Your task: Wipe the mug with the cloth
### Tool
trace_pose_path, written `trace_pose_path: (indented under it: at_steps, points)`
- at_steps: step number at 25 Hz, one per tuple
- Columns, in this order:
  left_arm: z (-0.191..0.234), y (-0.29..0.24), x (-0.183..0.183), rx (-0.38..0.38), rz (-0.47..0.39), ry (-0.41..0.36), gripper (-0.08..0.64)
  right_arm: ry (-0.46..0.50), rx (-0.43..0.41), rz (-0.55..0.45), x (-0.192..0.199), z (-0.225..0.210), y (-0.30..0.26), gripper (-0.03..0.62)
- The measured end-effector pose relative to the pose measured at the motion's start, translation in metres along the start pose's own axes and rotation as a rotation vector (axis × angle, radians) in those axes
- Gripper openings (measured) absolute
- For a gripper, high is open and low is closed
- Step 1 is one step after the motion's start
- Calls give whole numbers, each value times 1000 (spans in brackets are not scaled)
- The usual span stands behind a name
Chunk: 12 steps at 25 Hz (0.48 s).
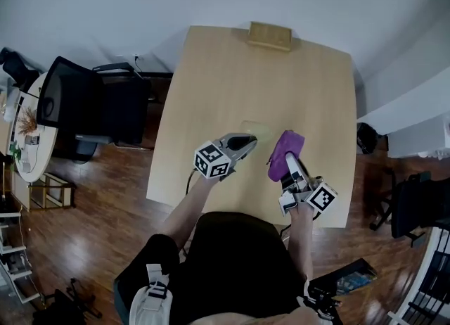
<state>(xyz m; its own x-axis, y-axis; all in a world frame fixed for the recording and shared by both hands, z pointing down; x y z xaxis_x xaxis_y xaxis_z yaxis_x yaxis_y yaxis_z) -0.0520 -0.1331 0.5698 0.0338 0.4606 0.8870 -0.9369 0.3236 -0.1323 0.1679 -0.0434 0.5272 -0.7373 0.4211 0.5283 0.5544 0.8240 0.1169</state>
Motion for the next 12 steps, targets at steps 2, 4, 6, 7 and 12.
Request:
trace_pose_path:
  at_steps: [2,4,6,7,12]
  points:
    - [-20,18,-1,-8,-61,-4,41,87,-17,70,0,16,-26,63]
    - [-35,30,-1,-28,-90,-33,41,185,-23,148,4,33,-50,63]
    - [-48,38,-1,-55,-83,-95,41,270,-44,233,16,50,-71,63]
    - [-54,40,-1,-71,-73,-130,41,314,-48,277,25,57,-79,63]
    - [-67,51,1,-92,-68,-208,41,512,9,359,41,64,-84,63]
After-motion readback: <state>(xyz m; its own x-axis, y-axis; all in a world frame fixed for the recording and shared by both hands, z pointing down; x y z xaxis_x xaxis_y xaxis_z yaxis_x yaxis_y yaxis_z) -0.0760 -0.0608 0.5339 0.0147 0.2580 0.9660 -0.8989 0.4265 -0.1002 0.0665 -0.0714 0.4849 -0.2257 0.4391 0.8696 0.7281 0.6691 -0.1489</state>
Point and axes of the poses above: the fingertips, and each gripper's own axes: y backward along the fingers, z to its left, x out of its underside, the point moved 9 cm from there along y, backward along the fingers, and after that the axes turned 4 degrees about y, right-handed, at the moved point
